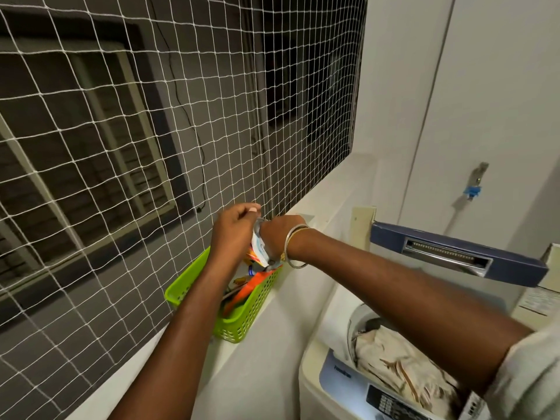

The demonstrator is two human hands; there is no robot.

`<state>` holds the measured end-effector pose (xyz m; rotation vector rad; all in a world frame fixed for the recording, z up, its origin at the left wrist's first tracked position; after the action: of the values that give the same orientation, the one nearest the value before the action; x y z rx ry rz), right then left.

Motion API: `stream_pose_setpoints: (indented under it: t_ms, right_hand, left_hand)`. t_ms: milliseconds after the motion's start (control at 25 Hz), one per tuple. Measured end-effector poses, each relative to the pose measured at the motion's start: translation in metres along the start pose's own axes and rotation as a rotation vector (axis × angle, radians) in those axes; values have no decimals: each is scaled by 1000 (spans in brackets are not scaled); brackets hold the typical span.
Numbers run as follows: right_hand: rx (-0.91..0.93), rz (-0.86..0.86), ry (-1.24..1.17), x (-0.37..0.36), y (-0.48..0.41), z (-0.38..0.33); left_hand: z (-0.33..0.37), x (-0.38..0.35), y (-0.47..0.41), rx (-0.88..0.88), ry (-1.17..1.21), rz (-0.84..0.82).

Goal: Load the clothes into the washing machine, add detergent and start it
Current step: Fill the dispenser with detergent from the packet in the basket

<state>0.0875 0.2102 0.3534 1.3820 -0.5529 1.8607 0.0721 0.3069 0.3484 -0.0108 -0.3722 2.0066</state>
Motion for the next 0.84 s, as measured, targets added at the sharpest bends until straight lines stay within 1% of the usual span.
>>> stream_pose_setpoints:
  t_ms: [120, 240, 400, 480, 680, 760, 840]
  right_hand:
    - [-15, 55, 42, -3, -2, 0]
    - [-17, 84, 32, -7, -4, 1]
    - [-12, 187, 51, -2, -1, 2]
    - [-15, 209, 42, 1, 1, 8]
    - [41, 114, -173, 1, -1, 27]
    - [36, 177, -292, 5, -4, 33]
    - [34, 320, -420, 15, -3, 39]
  left_hand:
    - [-3, 0, 1, -7, -16, -8]
    - [1, -4, 5, -3, -22, -13]
    - [4, -3, 8, 7, -28, -40]
    - [5, 3, 8, 10, -23, -42]
    - [4, 12, 10, -13, -34, -24]
    - [2, 15, 11, -33, -58, -22]
    - [0, 18, 12, -31, -66, -19]
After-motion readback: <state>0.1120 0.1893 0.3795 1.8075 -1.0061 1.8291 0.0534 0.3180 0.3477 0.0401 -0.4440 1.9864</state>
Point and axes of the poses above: each hand's wrist, its own y-axis away from the middle knuckle, its own x-axis out of the back of the hand, z = x × y, the point moved 8 cm from there along -y, towards the middle knuckle, and after that the axes turned 6 degrees about y, right-handed, at the moved point
